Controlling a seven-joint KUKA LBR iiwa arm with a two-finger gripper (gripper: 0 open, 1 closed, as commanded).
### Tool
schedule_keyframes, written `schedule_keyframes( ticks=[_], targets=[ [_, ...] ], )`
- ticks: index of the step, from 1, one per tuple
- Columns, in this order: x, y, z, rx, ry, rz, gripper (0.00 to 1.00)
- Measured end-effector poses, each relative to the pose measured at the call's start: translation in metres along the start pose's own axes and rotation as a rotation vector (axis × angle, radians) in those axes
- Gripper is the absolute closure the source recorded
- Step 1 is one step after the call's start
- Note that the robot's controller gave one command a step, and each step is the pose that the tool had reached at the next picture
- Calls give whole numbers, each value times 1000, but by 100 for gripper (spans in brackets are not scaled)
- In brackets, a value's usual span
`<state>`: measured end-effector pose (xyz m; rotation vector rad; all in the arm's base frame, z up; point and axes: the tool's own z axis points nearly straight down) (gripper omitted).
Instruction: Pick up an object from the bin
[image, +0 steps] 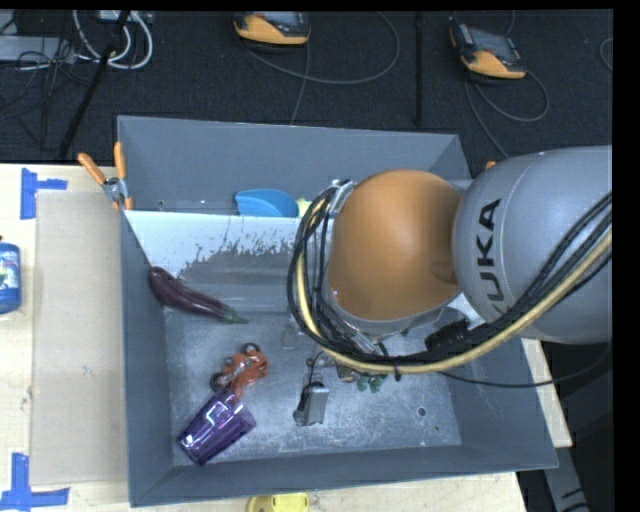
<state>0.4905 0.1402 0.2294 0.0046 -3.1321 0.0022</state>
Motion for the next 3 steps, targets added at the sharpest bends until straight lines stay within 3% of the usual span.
schedule_keyframes(
  ticks=[1, 2, 3],
  targets=[
    [-2, -1, -4, -1, -8, 4, 0],
    [-17, 16, 48, -3, -15, 0, 0],
    [-11, 43, 92, 0, -6, 0, 0]
  ],
)
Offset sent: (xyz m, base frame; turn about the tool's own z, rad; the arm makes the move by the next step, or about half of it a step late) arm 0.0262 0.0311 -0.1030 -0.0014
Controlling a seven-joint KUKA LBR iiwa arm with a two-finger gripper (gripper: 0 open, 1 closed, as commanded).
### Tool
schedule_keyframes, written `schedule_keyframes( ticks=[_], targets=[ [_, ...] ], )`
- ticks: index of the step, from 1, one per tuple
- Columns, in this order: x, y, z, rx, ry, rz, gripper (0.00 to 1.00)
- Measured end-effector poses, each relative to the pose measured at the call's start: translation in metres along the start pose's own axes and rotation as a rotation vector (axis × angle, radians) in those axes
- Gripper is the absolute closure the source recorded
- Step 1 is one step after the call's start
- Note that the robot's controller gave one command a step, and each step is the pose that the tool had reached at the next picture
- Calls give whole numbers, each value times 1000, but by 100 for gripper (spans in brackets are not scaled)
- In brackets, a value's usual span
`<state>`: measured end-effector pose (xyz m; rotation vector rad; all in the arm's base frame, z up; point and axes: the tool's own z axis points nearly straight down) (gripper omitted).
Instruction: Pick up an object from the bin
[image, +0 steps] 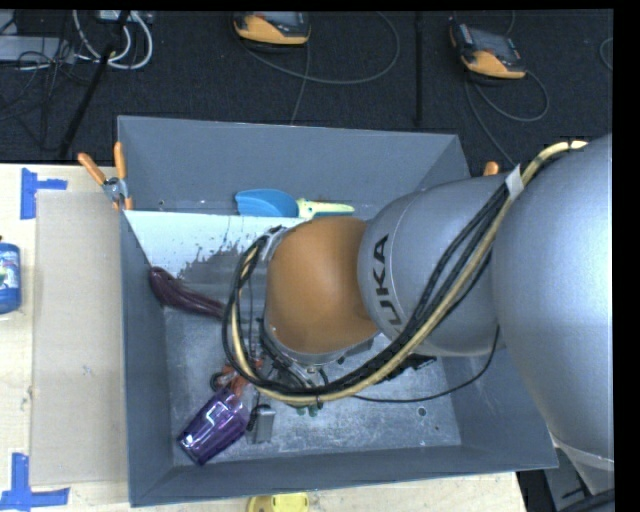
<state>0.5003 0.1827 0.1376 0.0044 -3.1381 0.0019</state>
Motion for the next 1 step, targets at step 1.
schedule_keyframes(
  ticks=[1],
  targets=[
    [-17, -13, 35, -2, -7, -141, 0]
  ],
)
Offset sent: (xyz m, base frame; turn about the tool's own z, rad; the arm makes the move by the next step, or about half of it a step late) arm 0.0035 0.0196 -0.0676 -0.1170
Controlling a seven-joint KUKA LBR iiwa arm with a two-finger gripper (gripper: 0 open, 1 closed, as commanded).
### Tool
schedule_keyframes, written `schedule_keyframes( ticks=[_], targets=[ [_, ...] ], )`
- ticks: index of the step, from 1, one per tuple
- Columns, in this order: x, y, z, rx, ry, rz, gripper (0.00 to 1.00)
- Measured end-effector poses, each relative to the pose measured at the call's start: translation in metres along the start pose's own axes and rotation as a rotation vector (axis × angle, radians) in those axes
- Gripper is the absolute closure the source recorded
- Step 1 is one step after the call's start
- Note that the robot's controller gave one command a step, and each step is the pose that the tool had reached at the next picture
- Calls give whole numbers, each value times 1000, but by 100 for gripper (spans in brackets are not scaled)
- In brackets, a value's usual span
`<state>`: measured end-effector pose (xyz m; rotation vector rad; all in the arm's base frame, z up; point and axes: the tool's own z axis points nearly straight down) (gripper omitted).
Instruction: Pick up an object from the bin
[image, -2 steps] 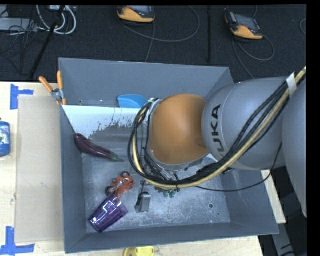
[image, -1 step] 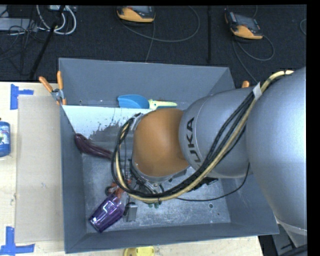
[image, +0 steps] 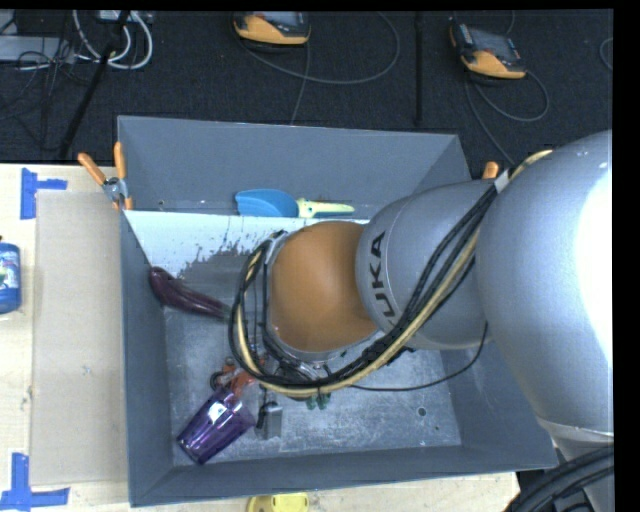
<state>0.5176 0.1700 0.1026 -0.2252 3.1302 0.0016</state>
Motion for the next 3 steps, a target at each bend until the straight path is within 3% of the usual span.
schedule_keyframes(
  ticks=[1, 2, 3],
  targets=[
    [3, 22, 23, 0, -6, 11, 0],
    [3, 31, 32, 0, 2, -4, 100],
    [3, 30, 32, 0, 3, -3, 100]
  ],
)
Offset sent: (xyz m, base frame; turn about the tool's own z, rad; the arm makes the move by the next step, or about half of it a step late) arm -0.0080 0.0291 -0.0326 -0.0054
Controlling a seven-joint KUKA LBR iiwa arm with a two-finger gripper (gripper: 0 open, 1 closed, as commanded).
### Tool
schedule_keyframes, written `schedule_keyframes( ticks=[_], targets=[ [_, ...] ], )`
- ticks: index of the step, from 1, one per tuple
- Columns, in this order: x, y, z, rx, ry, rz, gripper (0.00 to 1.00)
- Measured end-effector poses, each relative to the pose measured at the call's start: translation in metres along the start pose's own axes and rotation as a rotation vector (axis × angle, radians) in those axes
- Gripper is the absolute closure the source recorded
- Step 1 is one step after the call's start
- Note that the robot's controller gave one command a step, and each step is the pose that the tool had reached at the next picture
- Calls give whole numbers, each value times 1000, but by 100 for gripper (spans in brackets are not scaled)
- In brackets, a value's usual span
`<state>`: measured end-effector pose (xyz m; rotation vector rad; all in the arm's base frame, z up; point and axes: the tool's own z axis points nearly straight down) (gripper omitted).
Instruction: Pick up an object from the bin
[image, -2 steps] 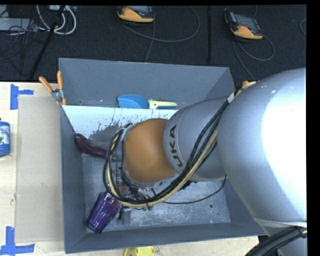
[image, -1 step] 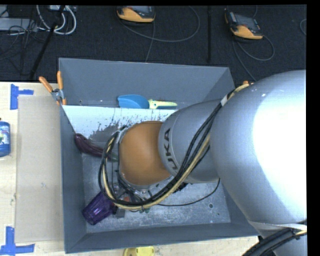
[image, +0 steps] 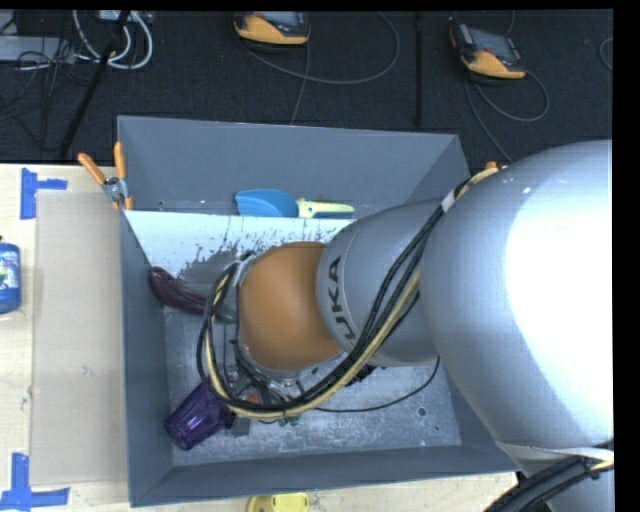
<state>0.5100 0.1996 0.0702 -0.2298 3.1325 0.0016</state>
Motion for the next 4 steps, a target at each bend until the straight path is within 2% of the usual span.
schedule_keyframes(
  ticks=[1, 2, 3, 4],
  targets=[
    [2, 1, -104, 1, 2, -3, 100],
    [2, 1, -104, 1, 2, -3, 100],
    [20, -7, -104, 0, 1, -176, 100],
    [6, -47, -247, 1, -1, -105, 100]
  ],
)
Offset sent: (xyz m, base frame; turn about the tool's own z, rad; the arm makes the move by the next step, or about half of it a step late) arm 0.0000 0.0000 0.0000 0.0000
